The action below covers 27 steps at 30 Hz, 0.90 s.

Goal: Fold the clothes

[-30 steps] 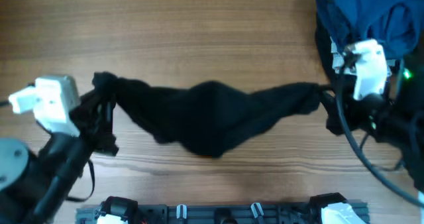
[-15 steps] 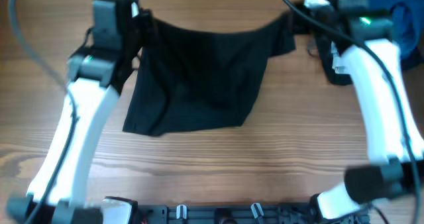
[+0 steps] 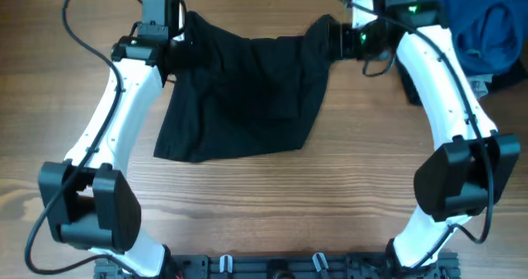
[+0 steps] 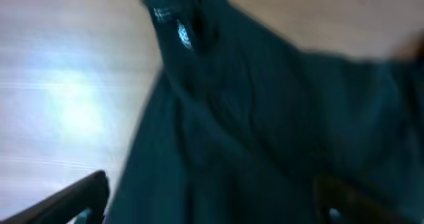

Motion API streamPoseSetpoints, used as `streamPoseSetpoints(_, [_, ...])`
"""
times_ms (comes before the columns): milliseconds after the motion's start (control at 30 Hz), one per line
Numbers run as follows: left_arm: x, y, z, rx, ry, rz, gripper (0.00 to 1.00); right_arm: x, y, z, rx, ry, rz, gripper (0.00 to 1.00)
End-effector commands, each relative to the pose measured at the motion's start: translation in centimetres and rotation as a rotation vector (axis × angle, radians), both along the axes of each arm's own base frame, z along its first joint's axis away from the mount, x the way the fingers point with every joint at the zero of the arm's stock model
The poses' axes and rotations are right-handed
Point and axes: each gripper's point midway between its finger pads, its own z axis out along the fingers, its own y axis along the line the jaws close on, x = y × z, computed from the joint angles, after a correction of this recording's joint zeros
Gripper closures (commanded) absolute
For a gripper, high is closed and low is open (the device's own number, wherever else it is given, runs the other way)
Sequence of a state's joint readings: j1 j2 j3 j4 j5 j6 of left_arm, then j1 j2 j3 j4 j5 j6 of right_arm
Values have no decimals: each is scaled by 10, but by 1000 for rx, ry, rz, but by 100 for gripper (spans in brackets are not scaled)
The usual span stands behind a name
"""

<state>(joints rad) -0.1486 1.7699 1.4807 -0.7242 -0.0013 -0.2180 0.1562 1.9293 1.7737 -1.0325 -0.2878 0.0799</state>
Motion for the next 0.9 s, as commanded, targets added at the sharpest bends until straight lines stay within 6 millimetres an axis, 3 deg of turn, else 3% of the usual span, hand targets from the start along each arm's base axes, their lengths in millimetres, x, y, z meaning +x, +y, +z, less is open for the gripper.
streamPoseSetpoints(0, [-26,-16,-4,-83,104,-61,16,-29,29,-20,37,77,76,17])
streamPoseSetpoints(133, [-46,-35,-21,-101,175,-110,43,-50,59,-57,63,117,149,19])
streamPoseSetpoints(200, [-51,-49,-31,-96,183,-146,50,-54,73,-68,80,98,187,19])
streamPoseSetpoints(333, [-50,-71,-62,-77,171,-196,53,-50,86,-84,46,36,213,19])
streamPoseSetpoints(500, [-51,-69,-123,-32,254,-186,55,-48,97,-97,-11,-9,236,23])
streamPoseSetpoints(600, [-49,-60,-149,24,286,-162,55,-45,96,-109,-52,-1,204,24])
streamPoseSetpoints(733, [-38,-64,-153,15,247,-163,59,-44,92,-135,-86,39,193,30])
streamPoseSetpoints(867, [-34,-65,-152,11,233,-163,71,-46,92,-149,-93,66,199,48])
